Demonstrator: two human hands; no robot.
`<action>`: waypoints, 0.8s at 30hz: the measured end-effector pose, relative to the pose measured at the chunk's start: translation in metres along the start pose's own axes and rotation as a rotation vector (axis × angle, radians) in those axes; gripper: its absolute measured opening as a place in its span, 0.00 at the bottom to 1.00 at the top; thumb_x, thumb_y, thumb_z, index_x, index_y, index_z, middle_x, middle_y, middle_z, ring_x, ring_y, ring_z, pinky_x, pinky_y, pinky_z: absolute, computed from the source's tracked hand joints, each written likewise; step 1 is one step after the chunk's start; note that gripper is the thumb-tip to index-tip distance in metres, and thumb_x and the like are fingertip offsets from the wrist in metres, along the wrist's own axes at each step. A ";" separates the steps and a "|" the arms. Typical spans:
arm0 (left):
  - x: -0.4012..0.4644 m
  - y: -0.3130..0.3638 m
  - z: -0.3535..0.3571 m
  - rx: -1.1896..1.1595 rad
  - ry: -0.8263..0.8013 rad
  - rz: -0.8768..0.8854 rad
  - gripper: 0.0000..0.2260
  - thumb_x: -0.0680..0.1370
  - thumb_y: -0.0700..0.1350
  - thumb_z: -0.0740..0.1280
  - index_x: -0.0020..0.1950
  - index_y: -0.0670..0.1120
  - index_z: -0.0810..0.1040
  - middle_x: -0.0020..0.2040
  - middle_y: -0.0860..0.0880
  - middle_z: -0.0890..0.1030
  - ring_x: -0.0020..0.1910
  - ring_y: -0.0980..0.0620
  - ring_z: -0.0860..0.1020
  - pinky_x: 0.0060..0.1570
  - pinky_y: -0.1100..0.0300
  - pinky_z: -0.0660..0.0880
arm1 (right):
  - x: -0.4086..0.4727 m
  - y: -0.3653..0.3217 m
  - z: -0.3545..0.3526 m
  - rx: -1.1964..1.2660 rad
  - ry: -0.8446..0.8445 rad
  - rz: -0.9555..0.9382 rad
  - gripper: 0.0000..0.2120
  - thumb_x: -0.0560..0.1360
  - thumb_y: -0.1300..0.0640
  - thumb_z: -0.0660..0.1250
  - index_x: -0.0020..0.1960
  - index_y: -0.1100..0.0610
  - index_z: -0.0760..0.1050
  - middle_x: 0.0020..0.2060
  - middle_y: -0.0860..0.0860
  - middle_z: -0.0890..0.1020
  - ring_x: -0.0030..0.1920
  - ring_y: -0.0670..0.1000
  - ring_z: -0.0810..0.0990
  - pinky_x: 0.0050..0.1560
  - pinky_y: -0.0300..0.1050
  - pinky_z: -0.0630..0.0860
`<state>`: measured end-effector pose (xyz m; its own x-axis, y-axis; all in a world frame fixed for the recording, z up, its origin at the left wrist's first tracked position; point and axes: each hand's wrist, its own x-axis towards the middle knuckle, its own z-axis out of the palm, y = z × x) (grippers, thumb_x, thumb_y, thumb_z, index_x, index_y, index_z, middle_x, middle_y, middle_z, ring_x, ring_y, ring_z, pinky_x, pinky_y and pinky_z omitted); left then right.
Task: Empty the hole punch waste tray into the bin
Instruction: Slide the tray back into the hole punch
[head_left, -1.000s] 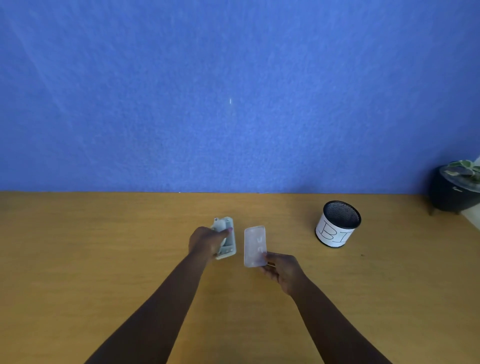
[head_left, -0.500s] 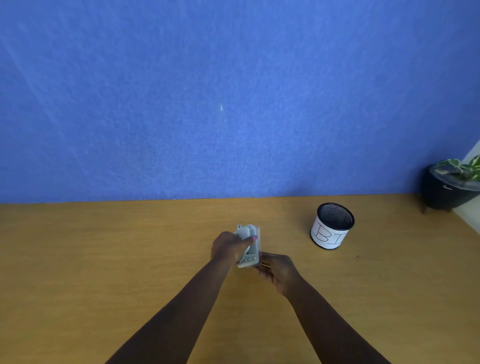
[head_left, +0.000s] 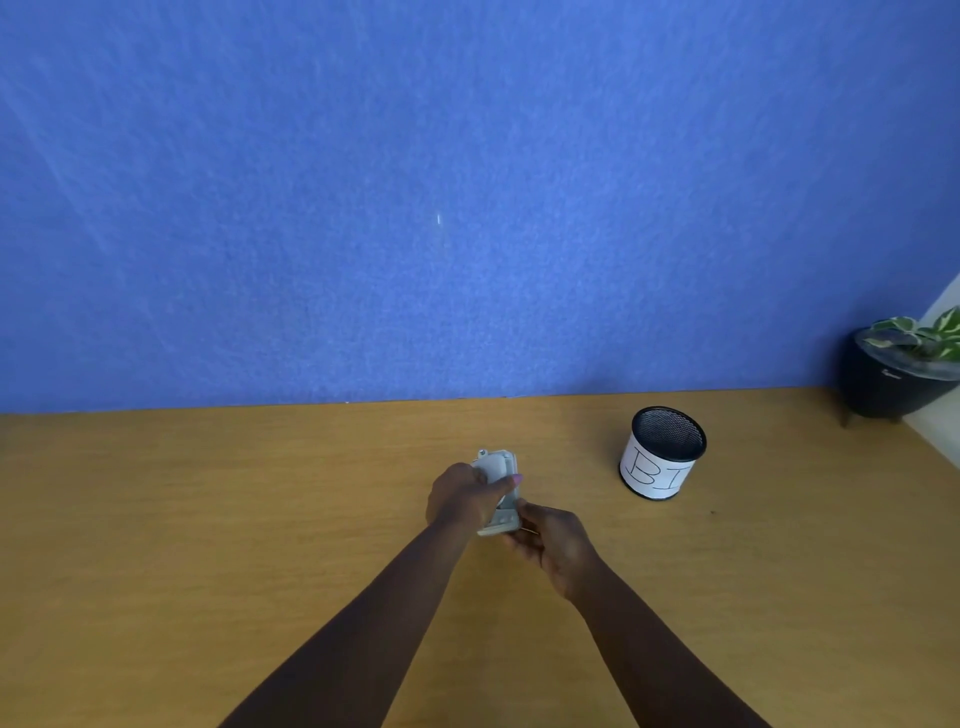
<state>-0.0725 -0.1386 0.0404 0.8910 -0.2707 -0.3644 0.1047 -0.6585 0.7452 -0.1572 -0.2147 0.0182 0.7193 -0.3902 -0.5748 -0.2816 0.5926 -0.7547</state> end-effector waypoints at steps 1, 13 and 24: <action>-0.001 -0.001 0.001 0.012 0.006 0.007 0.18 0.67 0.60 0.72 0.35 0.45 0.76 0.39 0.46 0.81 0.38 0.49 0.80 0.28 0.63 0.64 | 0.000 0.001 0.000 -0.004 0.006 -0.008 0.12 0.78 0.63 0.61 0.55 0.70 0.76 0.40 0.57 0.81 0.38 0.51 0.80 0.38 0.39 0.80; -0.009 -0.001 0.006 0.113 0.104 0.061 0.20 0.71 0.64 0.64 0.38 0.47 0.75 0.40 0.51 0.79 0.40 0.50 0.77 0.32 0.62 0.66 | 0.004 -0.001 0.006 -0.141 0.192 -0.072 0.07 0.75 0.63 0.65 0.47 0.66 0.80 0.43 0.60 0.82 0.37 0.53 0.81 0.31 0.41 0.77; 0.010 -0.010 -0.021 -0.814 -0.227 -0.101 0.07 0.78 0.45 0.65 0.41 0.44 0.78 0.39 0.46 0.81 0.35 0.48 0.80 0.29 0.59 0.79 | -0.006 -0.009 0.001 -0.144 -0.008 -0.074 0.14 0.78 0.63 0.60 0.59 0.69 0.75 0.38 0.54 0.80 0.36 0.48 0.78 0.35 0.38 0.76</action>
<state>-0.0554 -0.1200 0.0416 0.7592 -0.4293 -0.4892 0.5414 -0.0006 0.8408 -0.1582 -0.2165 0.0286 0.7466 -0.4231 -0.5134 -0.3151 0.4548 -0.8330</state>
